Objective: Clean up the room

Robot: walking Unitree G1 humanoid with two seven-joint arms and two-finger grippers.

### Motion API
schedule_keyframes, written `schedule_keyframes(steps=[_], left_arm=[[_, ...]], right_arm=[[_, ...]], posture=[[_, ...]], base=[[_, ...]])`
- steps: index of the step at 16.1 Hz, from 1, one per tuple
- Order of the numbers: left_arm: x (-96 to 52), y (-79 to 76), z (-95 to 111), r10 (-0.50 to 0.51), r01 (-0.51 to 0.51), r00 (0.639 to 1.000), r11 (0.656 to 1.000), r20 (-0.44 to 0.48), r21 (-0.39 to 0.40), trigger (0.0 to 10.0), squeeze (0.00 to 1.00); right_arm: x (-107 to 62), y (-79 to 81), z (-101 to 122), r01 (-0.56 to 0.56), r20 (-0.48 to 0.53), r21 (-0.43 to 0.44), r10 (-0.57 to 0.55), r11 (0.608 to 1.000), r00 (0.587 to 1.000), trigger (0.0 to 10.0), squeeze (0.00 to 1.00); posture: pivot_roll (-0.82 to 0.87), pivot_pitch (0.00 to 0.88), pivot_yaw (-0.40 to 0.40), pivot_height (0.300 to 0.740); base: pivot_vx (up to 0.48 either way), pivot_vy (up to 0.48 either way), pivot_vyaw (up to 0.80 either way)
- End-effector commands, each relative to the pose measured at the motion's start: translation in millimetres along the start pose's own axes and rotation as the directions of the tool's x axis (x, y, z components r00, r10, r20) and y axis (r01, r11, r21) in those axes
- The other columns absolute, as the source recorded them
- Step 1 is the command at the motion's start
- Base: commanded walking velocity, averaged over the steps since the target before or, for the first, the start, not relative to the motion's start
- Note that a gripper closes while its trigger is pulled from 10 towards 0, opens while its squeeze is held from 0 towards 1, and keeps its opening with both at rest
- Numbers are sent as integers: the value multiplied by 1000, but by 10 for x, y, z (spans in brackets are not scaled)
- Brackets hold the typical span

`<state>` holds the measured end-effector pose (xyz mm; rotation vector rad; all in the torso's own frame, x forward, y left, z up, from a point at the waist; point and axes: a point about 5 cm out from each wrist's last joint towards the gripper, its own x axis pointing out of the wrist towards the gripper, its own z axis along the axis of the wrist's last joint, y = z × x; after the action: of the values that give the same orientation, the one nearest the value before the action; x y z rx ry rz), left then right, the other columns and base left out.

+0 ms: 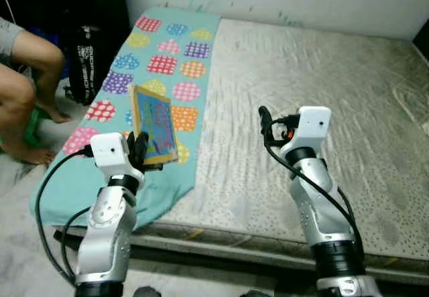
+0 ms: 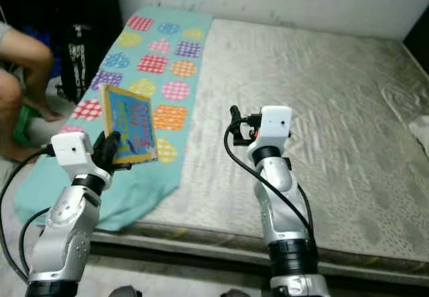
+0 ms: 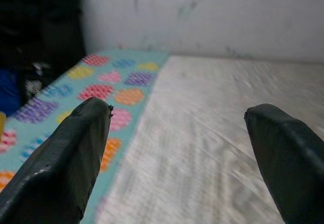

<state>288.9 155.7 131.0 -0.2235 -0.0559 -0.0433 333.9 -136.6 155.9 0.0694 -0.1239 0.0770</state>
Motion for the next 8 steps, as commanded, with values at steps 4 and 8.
schedule_keyframes(steps=[4,8], left_arm=[[28,-146,62,-55,55,998,998,35,-10,10000,0],[38,-147,62,-52,53,998,999,38,-11,10000,0]], right_arm=[[-17,-112,-17,35,-5,-14,-35,999,999,10000,0],[-13,-91,-14,17,-3,-24,-17,1000,1000,10000,0]], posture=[[20,111,-47,740],[23,106,-49,740]], base=[[0,-480,0],[0,-480,0]])
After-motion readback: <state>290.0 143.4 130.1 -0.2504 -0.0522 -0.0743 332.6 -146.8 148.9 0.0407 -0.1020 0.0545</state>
